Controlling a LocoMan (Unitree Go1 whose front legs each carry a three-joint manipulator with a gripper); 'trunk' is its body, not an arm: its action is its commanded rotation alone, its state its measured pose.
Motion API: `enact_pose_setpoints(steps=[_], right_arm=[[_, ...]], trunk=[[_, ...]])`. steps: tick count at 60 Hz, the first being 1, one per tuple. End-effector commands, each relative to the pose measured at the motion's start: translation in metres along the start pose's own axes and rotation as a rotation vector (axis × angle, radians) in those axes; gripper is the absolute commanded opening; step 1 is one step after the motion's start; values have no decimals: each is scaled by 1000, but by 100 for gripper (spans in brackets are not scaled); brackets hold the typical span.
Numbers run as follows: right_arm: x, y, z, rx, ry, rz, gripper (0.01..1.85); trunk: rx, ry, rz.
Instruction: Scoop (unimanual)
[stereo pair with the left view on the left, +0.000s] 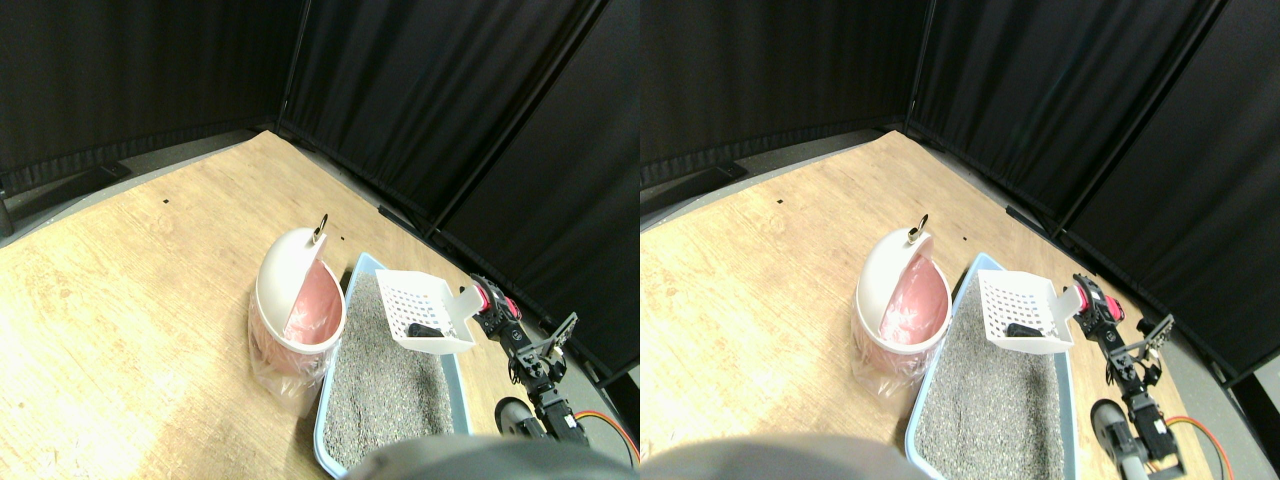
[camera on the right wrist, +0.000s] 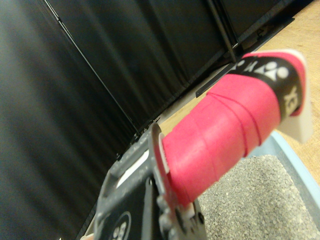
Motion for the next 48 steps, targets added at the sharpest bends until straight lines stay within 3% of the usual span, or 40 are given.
enact_pose_setpoints(steps=[1,42,48], right_arm=[[0,8,7,-4,-28,22,6],[16,33,5,-119,79,83,6],[20,36,4,-130,100,119,6]], trunk=[[-3,9,28],[-41,-4,74],[-44,-3,75]])
